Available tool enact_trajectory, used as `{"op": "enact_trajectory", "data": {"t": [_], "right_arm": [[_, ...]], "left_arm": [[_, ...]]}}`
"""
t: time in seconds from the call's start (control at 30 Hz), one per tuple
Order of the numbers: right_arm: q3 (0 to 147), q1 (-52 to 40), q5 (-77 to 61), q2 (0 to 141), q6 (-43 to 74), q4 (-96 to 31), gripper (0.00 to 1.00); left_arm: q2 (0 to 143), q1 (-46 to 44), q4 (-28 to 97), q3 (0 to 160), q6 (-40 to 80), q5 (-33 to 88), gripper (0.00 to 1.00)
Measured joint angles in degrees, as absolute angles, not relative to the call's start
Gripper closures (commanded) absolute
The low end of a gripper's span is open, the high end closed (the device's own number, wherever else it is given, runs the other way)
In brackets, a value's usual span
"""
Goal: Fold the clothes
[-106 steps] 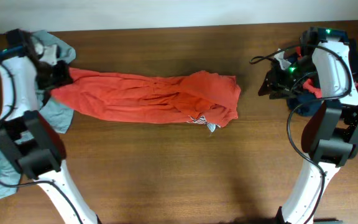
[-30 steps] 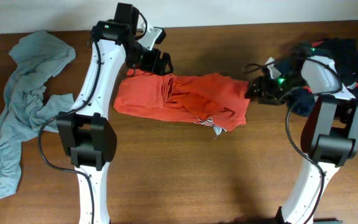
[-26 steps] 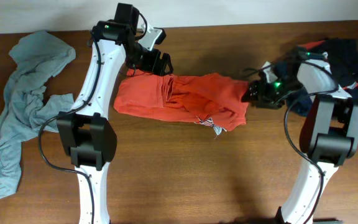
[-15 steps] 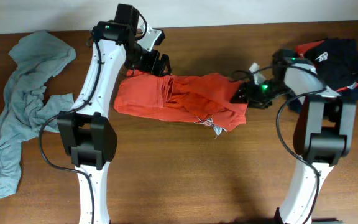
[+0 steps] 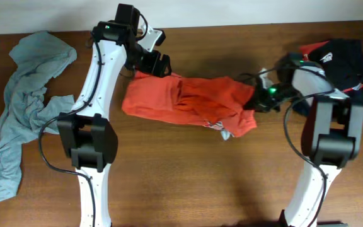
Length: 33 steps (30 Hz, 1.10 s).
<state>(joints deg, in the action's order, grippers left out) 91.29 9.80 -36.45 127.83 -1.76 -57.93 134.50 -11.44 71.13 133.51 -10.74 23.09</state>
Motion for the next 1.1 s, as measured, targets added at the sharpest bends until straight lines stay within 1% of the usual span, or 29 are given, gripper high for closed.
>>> {"op": "enact_trajectory", "data": {"t": [0.23, 0.43, 0.63, 0.83, 1.1], "right_arm": [[93.2, 16.2, -35.4, 125.2, -3.9, -63.4, 0.96], [100.9, 14.8, -34.9, 119.9, -5.4, -69.4, 0.96], [108.1, 5.9, -34.6, 117.8, -4.3, -69.1, 0.96], [109.0, -5.3, -34.1, 117.8, 0.6, -61.0, 0.96], [109.0, -15.8, -30.6, 117.8, 6.6, -49.9, 0.96]], "left_arm": [[134.5, -9.4, 70.3, 133.5, -10.7, 23.1, 0.08], [134.5, -7.2, 69.6, 134.0, -9.8, 23.1, 0.09], [134.5, -2.9, 70.1, 138.0, -9.2, 23.1, 0.09], [134.5, 2.5, 70.7, 140.9, -9.2, 23.1, 0.09], [134.5, 6.4, 71.6, 140.9, -9.0, 23.1, 0.09]]}}
